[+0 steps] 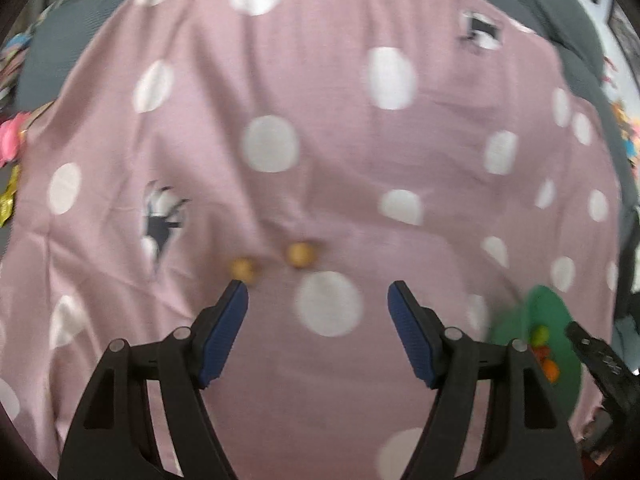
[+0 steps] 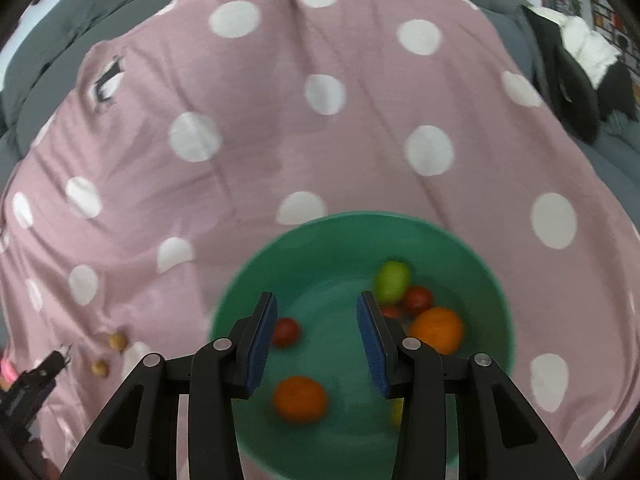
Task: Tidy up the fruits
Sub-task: 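Move the right tool to the yellow round fruit on the sheet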
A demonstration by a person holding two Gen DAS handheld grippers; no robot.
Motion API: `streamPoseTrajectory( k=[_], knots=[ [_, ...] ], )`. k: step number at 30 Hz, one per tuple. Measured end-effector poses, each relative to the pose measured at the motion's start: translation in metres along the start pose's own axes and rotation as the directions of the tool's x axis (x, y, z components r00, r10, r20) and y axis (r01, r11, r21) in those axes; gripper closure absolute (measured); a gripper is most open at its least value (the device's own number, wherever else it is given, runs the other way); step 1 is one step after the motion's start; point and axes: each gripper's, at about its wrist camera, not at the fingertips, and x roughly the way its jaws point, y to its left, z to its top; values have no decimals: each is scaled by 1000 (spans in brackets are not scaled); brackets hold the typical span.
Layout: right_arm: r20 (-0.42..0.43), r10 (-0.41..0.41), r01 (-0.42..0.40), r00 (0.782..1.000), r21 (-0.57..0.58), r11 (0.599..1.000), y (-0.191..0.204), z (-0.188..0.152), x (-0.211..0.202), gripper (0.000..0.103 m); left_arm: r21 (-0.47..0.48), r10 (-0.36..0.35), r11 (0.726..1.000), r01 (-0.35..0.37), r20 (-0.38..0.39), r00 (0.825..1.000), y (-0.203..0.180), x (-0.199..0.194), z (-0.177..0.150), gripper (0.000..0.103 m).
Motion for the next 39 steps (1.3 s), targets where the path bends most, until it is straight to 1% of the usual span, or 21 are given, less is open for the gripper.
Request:
streamPoseTrajectory(
  k=[2,4,7,10,13,16,19,23,24,26,27,28,31,33,34,35,37,38,39],
  knots=[
    [-1,64,-64,998,-34,997,17,-1,0,61,-43,45,998,-46,-6,999,15,5,1,30],
    [-12,113,-113,994,-72,991,36,-2,-1,61,-77,60,995,-61,-18,998,25,10,2,30],
    [-14,161,-161,987,-132,978,60,-6,-1,61,-101,78,992,-81,-36,996,37,17,1,30],
    [-52,220,-225,974,-161,961,81,-11,4,61,-122,86,988,-91,-43,995,46,20,1,30],
    [-79,231,-242,970,-185,952,95,-16,9,61,-121,112,986,-119,-60,992,51,23,0,30],
    [-117,240,-261,964,-217,941,109,-20,18,61,-139,93,985,-103,-74,993,56,28,2,30],
    [-160,276,-306,948,-213,928,123,-18,28,61,-157,79,983,-91,-82,994,60,31,3,31],
    [-231,341,-389,911,-211,897,158,-11,49,61,-194,69,978,-83,-79,995,70,32,6,33],
    [-252,349,-404,903,-217,889,169,-12,56,61,-200,66,976,-80,-78,995,72,31,6,35],
    [-289,347,-420,892,-246,874,191,-16,68,61,-206,59,976,-74,-76,995,75,31,8,40],
    [-308,347,-431,886,-268,862,204,-20,76,61,-211,59,975,-75,-79,995,77,32,8,45],
    [-322,336,-430,885,-288,856,215,-24,84,61,-213,63,974,-79,-83,995,78,33,8,55],
    [-349,320,-426,881,-292,856,233,-32,104,61,-209,97,971,-116,-99,990,81,40,9,68],
    [-370,317,-430,873,-282,858,243,-36,118,62,-231,79,968,-102,-108,991,87,42,9,70],
    [-380,316,-434,869,-280,856,247,-39,124,64,-243,66,966,-92,-113,991,89,43,9,70],
    [-385,311,-432,869,-286,855,248,-41,127,65,-249,52,965,-79,-113,992,90,42,9,70],
    [-389,276,-406,879,-306,861,254,-48,135,65,-250,40,966,-64,-103,994,91,40,10,70],
    [-390,271,-403,880,-311,861,256,-51,138,67,-248,38,967,-62,-98,994,91,39,11,70],
    [-396,276,-410,876,-309,858,257,-54,140,70,-250,33,967,-56,-95,995,92,38,11,70]
  ],
)
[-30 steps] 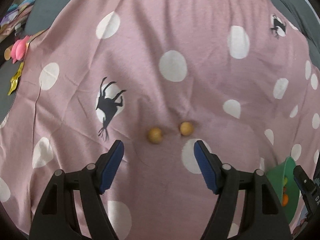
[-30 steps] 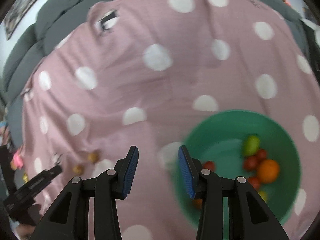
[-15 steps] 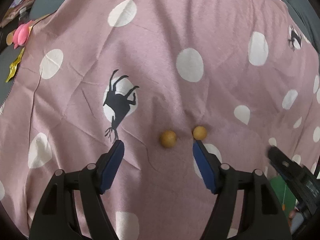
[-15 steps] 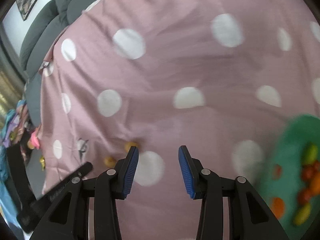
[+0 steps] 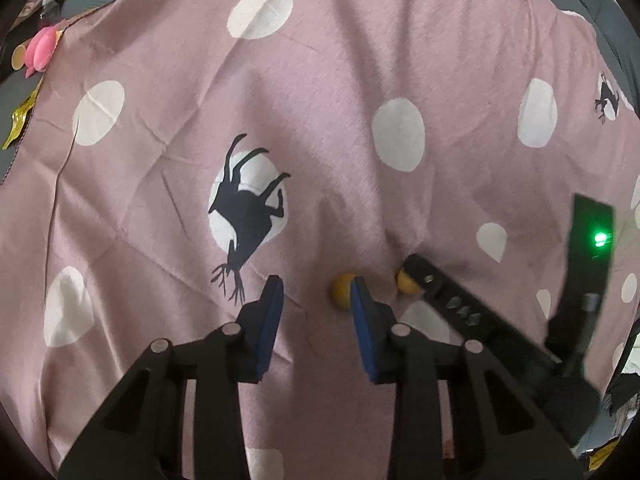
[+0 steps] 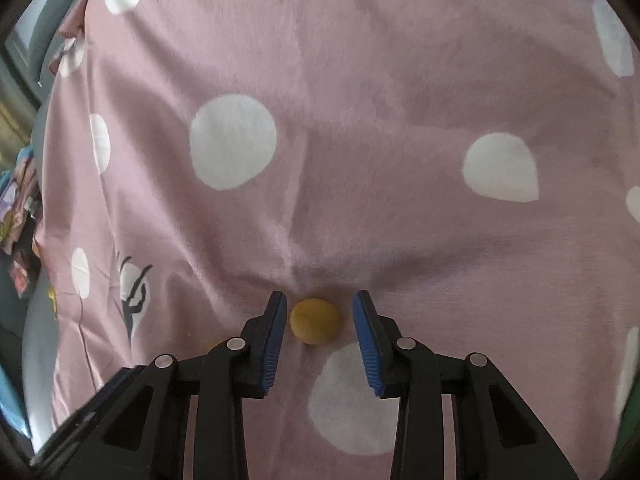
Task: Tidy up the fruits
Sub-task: 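Move the right tool to the yellow round fruit on the sheet, then close the right tool on the yellow round fruit and lift it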
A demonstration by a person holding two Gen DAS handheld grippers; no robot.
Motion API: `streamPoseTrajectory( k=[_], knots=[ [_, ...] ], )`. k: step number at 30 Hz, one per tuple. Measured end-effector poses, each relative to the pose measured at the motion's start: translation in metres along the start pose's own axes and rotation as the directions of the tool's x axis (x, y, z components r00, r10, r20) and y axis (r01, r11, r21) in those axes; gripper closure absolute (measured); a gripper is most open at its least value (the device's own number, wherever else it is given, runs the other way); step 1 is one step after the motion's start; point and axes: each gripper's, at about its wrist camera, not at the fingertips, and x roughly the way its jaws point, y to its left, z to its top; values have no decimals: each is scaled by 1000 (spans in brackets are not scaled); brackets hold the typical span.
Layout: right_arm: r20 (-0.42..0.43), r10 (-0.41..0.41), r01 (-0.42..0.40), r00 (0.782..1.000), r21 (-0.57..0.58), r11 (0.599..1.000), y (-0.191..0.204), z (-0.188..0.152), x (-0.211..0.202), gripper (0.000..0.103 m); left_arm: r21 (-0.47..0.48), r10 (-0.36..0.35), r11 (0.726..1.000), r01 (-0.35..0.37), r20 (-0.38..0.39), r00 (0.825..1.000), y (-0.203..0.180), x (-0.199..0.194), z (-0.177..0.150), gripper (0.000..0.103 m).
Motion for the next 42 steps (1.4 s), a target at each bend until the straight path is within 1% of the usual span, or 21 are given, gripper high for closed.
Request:
streamPoseTrajectory(
  k=[1,3,6,9,12,15,16,18,22,24,27,32,34,36,39,42],
  knots=[
    [-8,6,-6,1000,-1,1000,1,-2,3,72,-4,-8,1000,8,-1,1000,1,0,0,70],
    [5,-10,10,1000,-21,1000,4,-6,5,72,-12,-29,1000,29,-11,1000,1,1,1,70],
    [20,-12,13,1000,-26,1000,3,-11,0,73,-14,-41,999,41,-24,999,-2,4,1,70],
    [47,-9,9,999,6,1000,-6,-13,-11,73,-16,-61,998,60,-33,998,-8,7,4,70],
    [76,17,-20,997,45,999,-19,-12,-29,73,3,-77,997,77,-47,996,-17,13,5,70],
    [102,26,-34,994,69,997,-32,-11,-45,73,21,-63,998,65,-78,995,-26,27,5,70],
    [131,39,-50,991,81,995,-39,-11,-50,73,24,-53,998,55,-86,995,-28,32,5,70],
    [139,52,-68,989,112,991,-50,-11,-56,73,40,-16,999,20,-98,995,-32,42,4,70],
    [148,62,-82,987,135,987,-59,-1,-56,73,68,32,997,-24,-118,993,-35,57,3,70],
    [153,69,-91,986,146,985,-56,-1,-55,73,51,15,999,-9,-112,994,-34,59,3,70],
    [151,74,-96,986,147,984,-56,-1,-53,73,55,-3,998,8,-100,995,-34,63,2,70],
    [149,75,-98,986,153,983,-56,-1,-52,73,94,18,996,-11,-77,997,-44,68,0,70],
    [147,67,-91,987,157,984,-56,-1,-52,73,118,19,993,-11,-69,997,-48,75,-2,75],
    [148,63,-86,987,160,983,-57,-1,-52,73,132,53,990,-47,-47,997,-57,85,-4,79],
    [149,62,-86,987,163,983,-59,-1,-54,73,123,44,992,-38,-43,998,-59,85,-4,79],
    [156,55,-82,986,169,982,-61,-2,-60,73,113,19,994,-16,-24,1000,-58,71,-4,79]
  ],
)
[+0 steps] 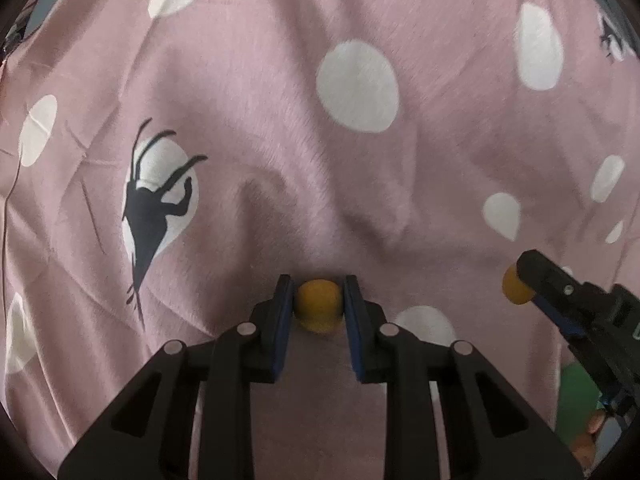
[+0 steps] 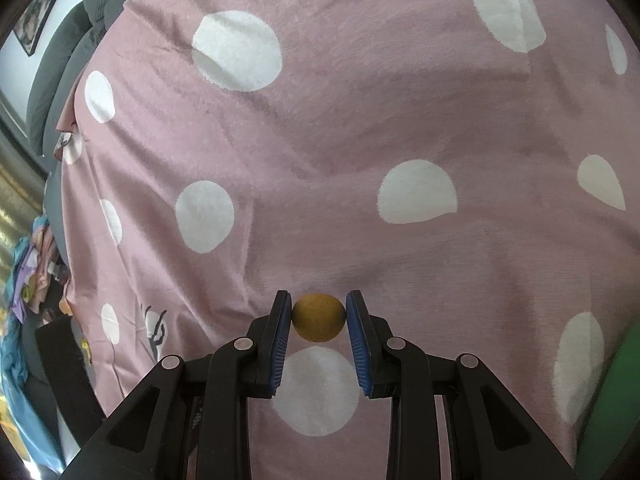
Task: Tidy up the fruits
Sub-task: 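Close the right tool on the yellow round fruit and lift it, then carry the yellow fruit with the right tool over the green bowl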
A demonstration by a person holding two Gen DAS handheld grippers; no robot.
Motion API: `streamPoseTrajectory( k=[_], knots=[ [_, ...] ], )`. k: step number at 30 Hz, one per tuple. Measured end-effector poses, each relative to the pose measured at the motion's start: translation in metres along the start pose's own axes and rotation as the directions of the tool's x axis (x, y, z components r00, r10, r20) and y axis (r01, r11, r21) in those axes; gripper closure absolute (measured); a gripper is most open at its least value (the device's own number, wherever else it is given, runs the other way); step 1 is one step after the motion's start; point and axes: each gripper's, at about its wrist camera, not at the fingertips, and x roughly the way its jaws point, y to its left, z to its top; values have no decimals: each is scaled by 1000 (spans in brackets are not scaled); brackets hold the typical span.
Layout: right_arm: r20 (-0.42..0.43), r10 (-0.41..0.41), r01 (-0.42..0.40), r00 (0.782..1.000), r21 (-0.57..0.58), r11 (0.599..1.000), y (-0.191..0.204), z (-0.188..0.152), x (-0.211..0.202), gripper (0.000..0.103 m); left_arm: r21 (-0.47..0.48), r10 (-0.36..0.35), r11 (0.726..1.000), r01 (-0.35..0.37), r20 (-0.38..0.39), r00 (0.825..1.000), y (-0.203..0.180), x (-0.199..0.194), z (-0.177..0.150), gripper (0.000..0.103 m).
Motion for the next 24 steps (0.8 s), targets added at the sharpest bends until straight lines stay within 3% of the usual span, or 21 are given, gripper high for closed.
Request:
streamPoseTrajectory(
  k=[8,17,21,24],
  knots=[
    [26,-34,32,999,43,999,-13,-11,-28,73,62,-49,997,46,52,997,-24,-37,-16,79],
    [19,-132,129,991,91,987,-43,-63,-65,73,202,-91,977,72,90,992,-52,-76,-41,78],
    [76,-123,115,989,111,987,-54,-64,-91,73,262,-108,962,76,108,988,-69,-89,-49,78],
    [151,-163,151,975,93,984,-50,-62,-113,73,295,-127,951,87,117,985,-75,-102,-54,78]
  ],
)
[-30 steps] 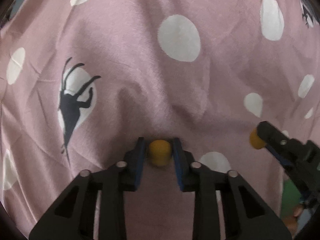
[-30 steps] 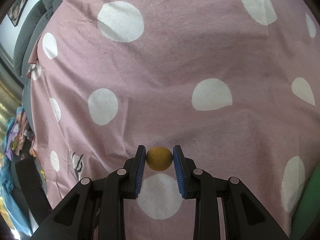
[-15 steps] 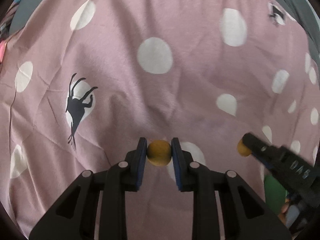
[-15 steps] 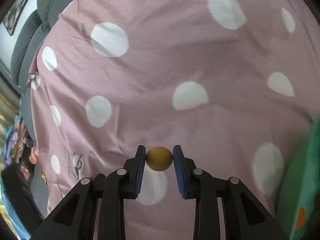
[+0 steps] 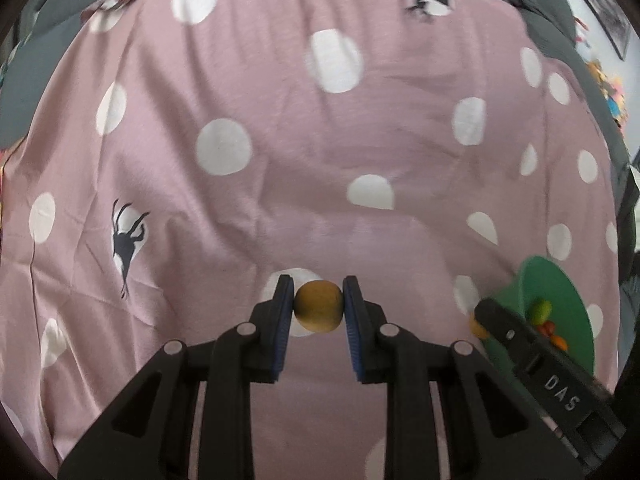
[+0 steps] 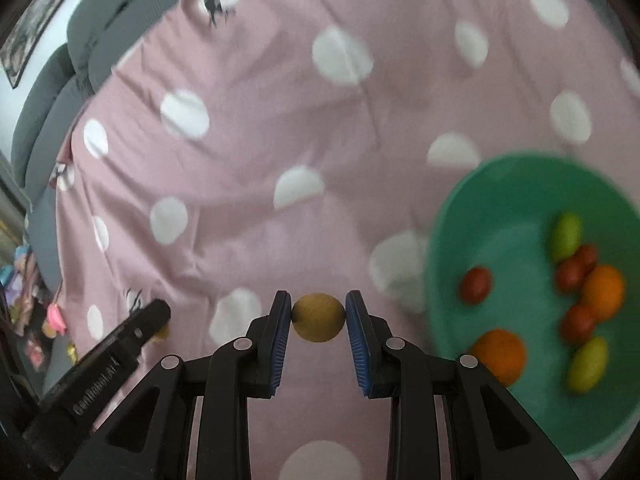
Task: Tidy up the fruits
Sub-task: 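Carry the yellow fruit with the right tool over the green bowl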
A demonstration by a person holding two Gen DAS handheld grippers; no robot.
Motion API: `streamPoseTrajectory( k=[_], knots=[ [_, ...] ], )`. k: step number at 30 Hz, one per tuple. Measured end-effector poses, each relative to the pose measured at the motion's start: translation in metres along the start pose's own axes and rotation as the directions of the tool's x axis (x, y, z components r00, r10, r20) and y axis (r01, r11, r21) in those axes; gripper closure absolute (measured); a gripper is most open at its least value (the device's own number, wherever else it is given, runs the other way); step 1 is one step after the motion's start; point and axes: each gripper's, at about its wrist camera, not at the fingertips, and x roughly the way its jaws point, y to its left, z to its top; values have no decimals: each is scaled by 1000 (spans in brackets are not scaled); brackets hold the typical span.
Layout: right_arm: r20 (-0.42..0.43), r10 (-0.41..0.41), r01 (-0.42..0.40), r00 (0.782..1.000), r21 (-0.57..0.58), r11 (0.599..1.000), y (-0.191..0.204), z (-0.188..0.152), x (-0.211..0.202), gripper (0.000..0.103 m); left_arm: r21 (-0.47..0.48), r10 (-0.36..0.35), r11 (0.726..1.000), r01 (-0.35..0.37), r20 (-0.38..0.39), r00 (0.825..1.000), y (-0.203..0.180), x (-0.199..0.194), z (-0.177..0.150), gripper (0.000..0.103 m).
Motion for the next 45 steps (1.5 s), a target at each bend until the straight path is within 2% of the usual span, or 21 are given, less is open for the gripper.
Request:
streamPoseTrajectory(
  k=[5,12,25,31,38,45],
  knots=[
    [50,17,-18,999,10,1000,-8,2,-20,73,54,-43,998,42,24,999,-23,-12,-2,78],
    [113,-59,54,992,52,997,-34,2,-44,73,131,-99,987,96,21,995,-54,-19,-9,78],
    [188,-205,176,961,159,971,-79,5,-77,73,233,-222,947,220,-17,975,-105,-21,-21,78],
    [191,-287,250,939,194,949,-96,3,-85,73,251,-264,930,270,-58,963,-123,-15,-27,78],
    [179,-327,286,928,222,932,-109,2,-88,73,274,-295,909,313,-104,950,-141,-7,-36,78],
    [155,-347,308,925,229,923,-114,2,-83,73,300,-289,899,319,-142,947,-154,7,-45,78]
  ],
)
